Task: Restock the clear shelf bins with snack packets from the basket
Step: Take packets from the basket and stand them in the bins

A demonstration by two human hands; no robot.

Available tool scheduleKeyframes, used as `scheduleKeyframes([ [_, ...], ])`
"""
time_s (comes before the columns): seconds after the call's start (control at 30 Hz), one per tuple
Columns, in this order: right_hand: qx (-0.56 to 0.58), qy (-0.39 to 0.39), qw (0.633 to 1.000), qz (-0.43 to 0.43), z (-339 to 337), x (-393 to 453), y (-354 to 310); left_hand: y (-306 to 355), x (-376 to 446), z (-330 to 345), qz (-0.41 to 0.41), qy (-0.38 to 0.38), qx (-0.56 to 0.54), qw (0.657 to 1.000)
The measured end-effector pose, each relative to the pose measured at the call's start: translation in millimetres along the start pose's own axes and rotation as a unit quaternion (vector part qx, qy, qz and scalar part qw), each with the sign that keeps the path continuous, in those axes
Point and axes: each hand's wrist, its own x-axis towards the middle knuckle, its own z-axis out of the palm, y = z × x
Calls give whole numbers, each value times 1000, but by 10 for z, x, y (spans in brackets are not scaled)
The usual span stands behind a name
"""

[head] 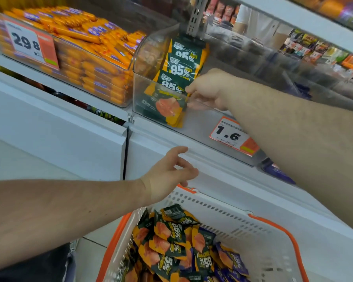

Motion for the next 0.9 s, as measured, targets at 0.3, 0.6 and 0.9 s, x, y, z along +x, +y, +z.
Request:
scheduleKeyframes([
  [0.3, -6, 253, 833, -492, 190, -937, 644, -234, 49, 146, -87, -90, 205, 971],
  [0.6, -167, -7, 983, -82, 640, -1054, 2706, -547, -86, 206, -186, -213, 383, 879],
  [0.9, -362, -330, 871, 28, 1079, -1300, 3641, -714, -24, 234, -188, -236, 419, 856],
])
